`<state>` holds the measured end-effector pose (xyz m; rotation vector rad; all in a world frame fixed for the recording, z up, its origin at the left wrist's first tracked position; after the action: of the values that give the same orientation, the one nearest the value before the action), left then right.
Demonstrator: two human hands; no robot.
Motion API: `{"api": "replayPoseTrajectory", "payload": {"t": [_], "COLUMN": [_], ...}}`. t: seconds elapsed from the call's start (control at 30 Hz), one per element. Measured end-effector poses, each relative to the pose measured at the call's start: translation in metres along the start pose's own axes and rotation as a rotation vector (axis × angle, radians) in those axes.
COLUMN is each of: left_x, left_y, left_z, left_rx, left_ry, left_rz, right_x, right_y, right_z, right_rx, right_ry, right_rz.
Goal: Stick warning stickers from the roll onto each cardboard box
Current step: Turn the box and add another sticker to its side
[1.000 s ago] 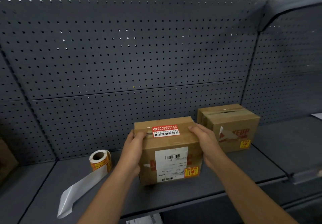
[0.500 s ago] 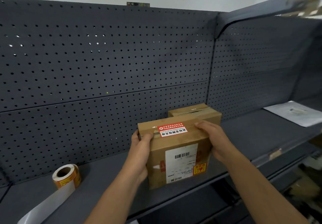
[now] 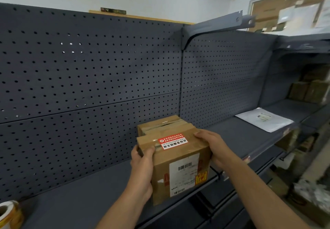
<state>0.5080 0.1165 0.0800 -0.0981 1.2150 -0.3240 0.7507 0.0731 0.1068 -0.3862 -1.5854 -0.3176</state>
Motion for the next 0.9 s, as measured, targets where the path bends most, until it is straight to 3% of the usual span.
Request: {"api": "replayPoseTrajectory", "payload": {"t": [0.4,0.77,0.9], "left_x": [0.029,0.050,0.051], "left_y": [0.022,0.024,0.030], "left_z": [0.034,0.054,0.049], "left_rx": [-0.112,-0.058,-0.066], "left_ry": [0.029,0.145,0.189], "left_rz": [0.005,0.021,0.105], "right_x": [-0.024,-0.037,-0.036], "right_y": [0.047,0.067,0.067], "right_z": [-0.028,-0.058,-0.063], "right_rx": [0.041,0.049,0.045], "right_ry": [-0.005,-0.070,-0.170], "right_rz": [0.034,0.044,-0.027]}}
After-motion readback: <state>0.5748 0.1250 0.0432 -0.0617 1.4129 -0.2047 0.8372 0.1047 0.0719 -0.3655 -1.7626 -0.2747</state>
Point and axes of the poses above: each hand's wrist, its own y-axis towards the middle knuckle, its own z-axis out of the palm, x = y × z, the point moved 4 cm from there along y, towards the middle knuckle, and after that the axes turned 8 degrees about -y, right-handed, at the moved point
